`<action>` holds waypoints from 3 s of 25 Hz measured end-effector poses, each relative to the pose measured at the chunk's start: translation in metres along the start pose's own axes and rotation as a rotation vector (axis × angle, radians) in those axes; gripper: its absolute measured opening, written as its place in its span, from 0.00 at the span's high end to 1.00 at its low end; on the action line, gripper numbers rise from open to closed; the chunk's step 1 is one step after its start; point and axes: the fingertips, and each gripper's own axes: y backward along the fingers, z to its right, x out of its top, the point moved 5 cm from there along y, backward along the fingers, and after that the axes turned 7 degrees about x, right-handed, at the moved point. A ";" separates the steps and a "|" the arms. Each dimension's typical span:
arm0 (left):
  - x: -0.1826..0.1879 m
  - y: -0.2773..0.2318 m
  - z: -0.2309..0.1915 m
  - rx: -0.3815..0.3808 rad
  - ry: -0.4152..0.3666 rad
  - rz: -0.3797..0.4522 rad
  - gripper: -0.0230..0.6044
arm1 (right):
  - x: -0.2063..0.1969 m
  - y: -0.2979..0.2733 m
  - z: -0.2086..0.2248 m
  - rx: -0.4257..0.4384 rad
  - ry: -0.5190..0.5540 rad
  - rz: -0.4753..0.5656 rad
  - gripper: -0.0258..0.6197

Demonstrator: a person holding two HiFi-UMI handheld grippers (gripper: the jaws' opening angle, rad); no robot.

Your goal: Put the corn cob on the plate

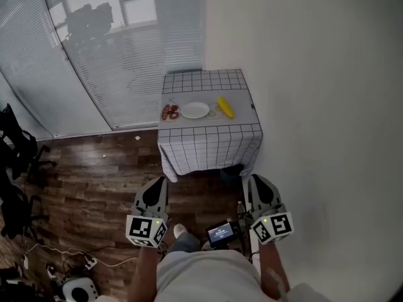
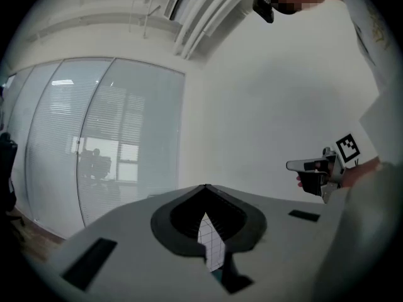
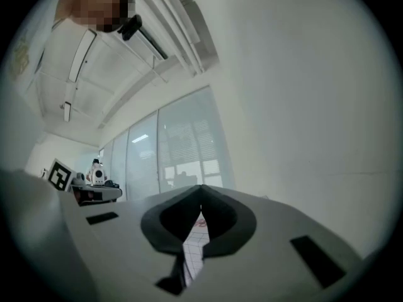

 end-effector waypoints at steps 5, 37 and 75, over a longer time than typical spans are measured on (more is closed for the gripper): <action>0.000 -0.002 0.005 -0.014 0.039 0.018 0.95 | 0.002 -0.006 0.015 -0.008 0.077 -0.051 0.95; -0.015 -0.292 -0.123 -0.088 0.053 -0.072 0.95 | -0.023 -0.271 0.119 -0.076 0.077 -0.174 0.95; -0.030 -0.441 -0.170 -0.157 0.007 -0.100 0.95 | -0.063 -0.390 0.176 -0.173 0.099 -0.266 0.95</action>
